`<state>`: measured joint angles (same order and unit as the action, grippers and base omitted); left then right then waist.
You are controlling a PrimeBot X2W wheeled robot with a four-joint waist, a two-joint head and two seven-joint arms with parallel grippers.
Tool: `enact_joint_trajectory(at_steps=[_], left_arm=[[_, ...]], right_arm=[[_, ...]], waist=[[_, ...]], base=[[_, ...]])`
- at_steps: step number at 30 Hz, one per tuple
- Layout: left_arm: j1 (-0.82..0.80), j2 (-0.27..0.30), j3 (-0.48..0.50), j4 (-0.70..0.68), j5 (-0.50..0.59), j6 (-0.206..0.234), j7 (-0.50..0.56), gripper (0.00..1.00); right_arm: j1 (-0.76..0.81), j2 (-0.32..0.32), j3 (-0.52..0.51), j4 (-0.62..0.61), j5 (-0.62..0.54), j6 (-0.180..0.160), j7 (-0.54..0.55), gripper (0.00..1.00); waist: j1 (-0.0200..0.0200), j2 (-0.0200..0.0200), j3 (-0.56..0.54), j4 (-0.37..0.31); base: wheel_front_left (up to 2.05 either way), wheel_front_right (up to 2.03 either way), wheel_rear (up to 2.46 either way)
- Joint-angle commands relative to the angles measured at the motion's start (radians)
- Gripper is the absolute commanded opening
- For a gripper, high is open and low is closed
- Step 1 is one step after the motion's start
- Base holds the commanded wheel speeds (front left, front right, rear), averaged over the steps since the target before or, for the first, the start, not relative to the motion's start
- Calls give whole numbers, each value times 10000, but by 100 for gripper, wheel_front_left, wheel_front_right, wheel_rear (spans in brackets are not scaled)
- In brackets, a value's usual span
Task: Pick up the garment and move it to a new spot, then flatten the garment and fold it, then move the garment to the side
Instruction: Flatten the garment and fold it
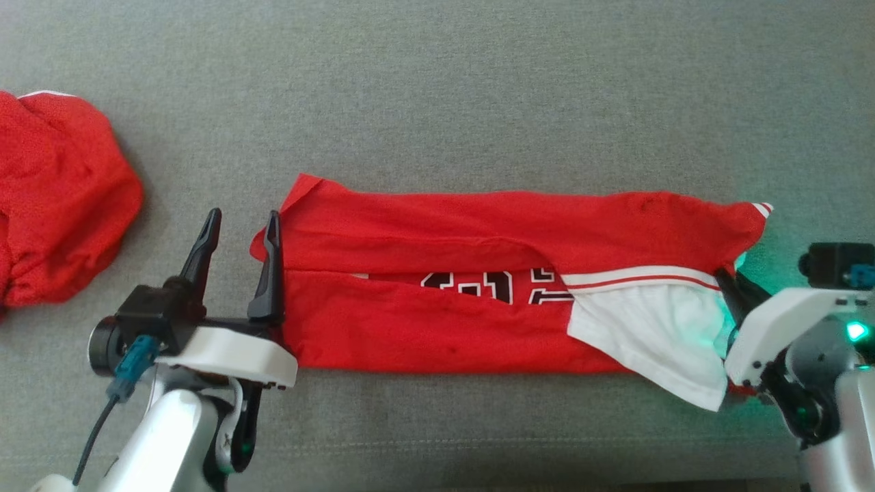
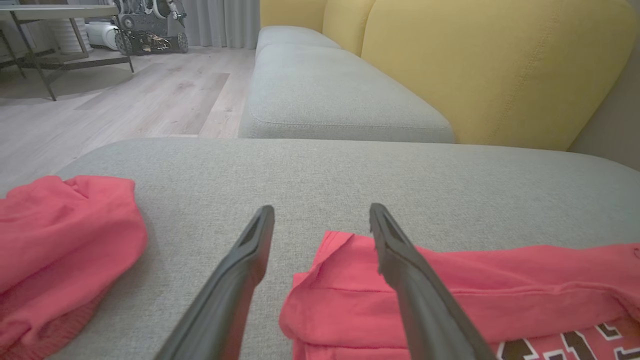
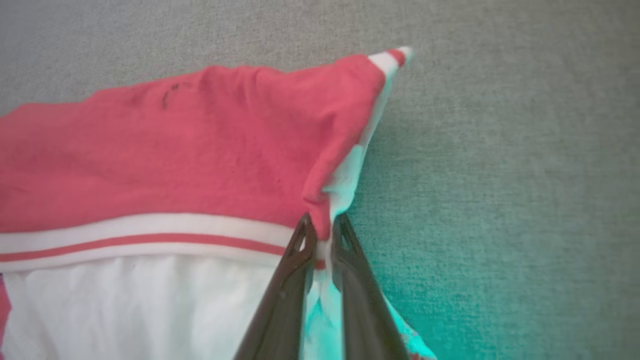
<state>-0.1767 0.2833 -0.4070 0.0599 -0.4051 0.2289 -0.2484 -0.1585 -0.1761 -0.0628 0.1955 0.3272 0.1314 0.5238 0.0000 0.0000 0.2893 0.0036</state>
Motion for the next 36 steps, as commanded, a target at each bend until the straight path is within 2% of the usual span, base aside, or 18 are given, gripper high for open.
enact_joint_trajectory(at_steps=[1, 14, 20, 29, 32, 36], left_arm=[[-376, 142, 446, -276, 148, 18, -92, 100], [-241, 123, 552, -272, 141, 9, -119, 100], [-111, 94, 592, -208, 107, 22, -123, 100], [128, 55, 492, -94, 58, -25, -127, 100], [140, 45, 437, -79, 49, -46, -127, 100], [139, -6, 324, -72, 34, -77, -115, 100]], right_arm=[[181, -120, -33, -329, 43, -7, -27, 0], [236, -751, -1588, -1033, -8, -7, -54, 0], [234, -665, -1526, -1680, 134, -7, 339, 0], [-175, 644, 91, -4036, 2238, -7, 1991, 0], [-307, 1015, 891, -4201, 3000, -7, 2130, 0], [-433, 1227, 2120, -3526, 3647, -7, 1760, 0]], waist=[[0, 0, -22, -34], [0, 0, -326, -244], [0, 0, -610, -332], [0, 0, -1254, -341], [0, 0, -1389, -207], [0, 0, -1485, 120]], base=[[0, 0, 0], [0, 0, 0], [0, 0, 0], [0, 0, 0], [0, 0, 0], [0, 0, 0]])
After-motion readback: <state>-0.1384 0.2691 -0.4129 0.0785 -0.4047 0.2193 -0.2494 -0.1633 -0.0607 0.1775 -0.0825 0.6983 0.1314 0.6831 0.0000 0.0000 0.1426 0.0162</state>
